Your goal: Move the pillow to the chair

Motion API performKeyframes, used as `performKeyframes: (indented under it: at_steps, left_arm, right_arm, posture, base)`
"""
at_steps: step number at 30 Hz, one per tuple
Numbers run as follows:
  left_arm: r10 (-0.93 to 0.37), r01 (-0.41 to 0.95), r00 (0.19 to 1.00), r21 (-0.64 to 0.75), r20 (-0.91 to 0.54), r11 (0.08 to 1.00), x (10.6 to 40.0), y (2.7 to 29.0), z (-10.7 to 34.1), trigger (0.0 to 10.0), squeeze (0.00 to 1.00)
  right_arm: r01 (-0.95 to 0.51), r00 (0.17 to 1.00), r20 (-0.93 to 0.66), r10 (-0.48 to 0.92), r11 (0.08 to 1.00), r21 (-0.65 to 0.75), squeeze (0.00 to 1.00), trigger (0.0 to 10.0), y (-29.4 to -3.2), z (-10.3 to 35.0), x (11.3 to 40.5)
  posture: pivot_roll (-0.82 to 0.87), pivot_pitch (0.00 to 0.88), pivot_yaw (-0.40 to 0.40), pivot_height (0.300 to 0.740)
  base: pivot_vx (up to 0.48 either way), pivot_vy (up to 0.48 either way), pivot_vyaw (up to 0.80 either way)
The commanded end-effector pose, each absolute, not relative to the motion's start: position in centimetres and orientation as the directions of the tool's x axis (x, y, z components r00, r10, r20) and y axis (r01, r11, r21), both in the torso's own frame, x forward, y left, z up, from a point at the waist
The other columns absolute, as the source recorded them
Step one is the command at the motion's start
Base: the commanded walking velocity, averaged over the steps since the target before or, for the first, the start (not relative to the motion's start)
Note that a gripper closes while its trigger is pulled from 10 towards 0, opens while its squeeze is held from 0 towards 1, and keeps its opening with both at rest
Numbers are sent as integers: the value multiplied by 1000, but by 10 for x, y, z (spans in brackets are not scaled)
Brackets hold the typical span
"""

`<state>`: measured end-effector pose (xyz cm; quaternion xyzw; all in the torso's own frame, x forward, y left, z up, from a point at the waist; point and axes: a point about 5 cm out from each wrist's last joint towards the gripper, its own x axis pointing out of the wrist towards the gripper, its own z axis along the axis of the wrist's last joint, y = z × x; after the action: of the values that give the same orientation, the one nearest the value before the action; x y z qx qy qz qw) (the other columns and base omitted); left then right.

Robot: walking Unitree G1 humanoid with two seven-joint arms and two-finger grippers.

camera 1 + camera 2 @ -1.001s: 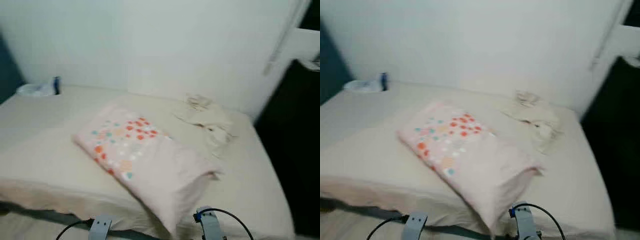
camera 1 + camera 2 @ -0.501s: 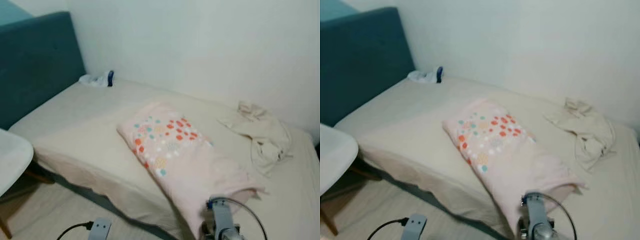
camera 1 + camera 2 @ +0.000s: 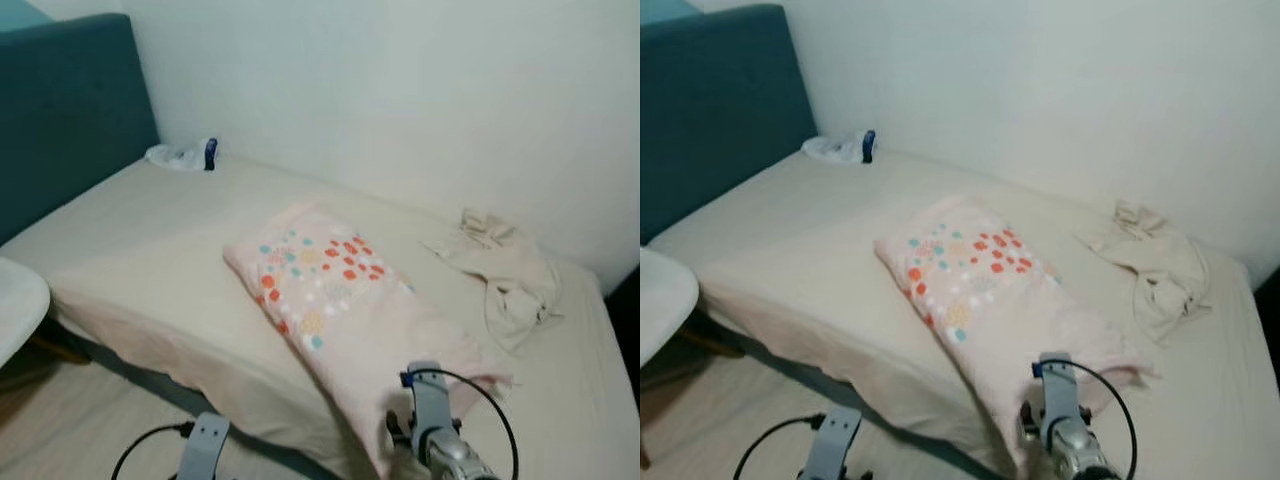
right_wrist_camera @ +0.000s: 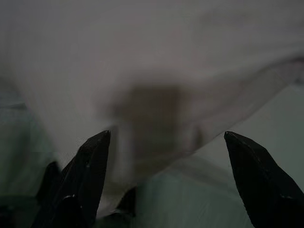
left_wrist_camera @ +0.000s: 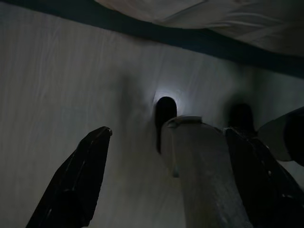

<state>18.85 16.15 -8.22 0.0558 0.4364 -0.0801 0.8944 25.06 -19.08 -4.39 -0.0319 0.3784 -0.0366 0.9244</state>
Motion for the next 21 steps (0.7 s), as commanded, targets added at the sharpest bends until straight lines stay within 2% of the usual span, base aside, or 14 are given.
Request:
performKeyframes:
  at_steps: [1, 15, 21]
  left_arm:
    - [-103, 202, 593, 24, -799, 979, 185, 160, -84, 10000, 0]
    - [-113, 229, 588, 31, -801, 973, 182, 159, -85, 10000, 0]
    - [-111, 240, 588, 42, -802, 970, 183, 158, -85, 10000, 0]
  right_arm:
    - [78, 710, -697, -101, 995, -65, 0, 10000, -192, -44, 250]
    - [90, 733, -674, -89, 995, -33, 0, 10000, -188, -38, 258]
    - [81, 737, -672, -73, 997, -19, 0, 10000, -185, -39, 258]
  posture:
    - [101, 0, -62, 740]
    - [97, 0, -57, 740]
    - [91, 0, -55, 740]
  base:
    - [0, 0, 0]
    - [0, 0, 0]
    - [0, -453, 0]
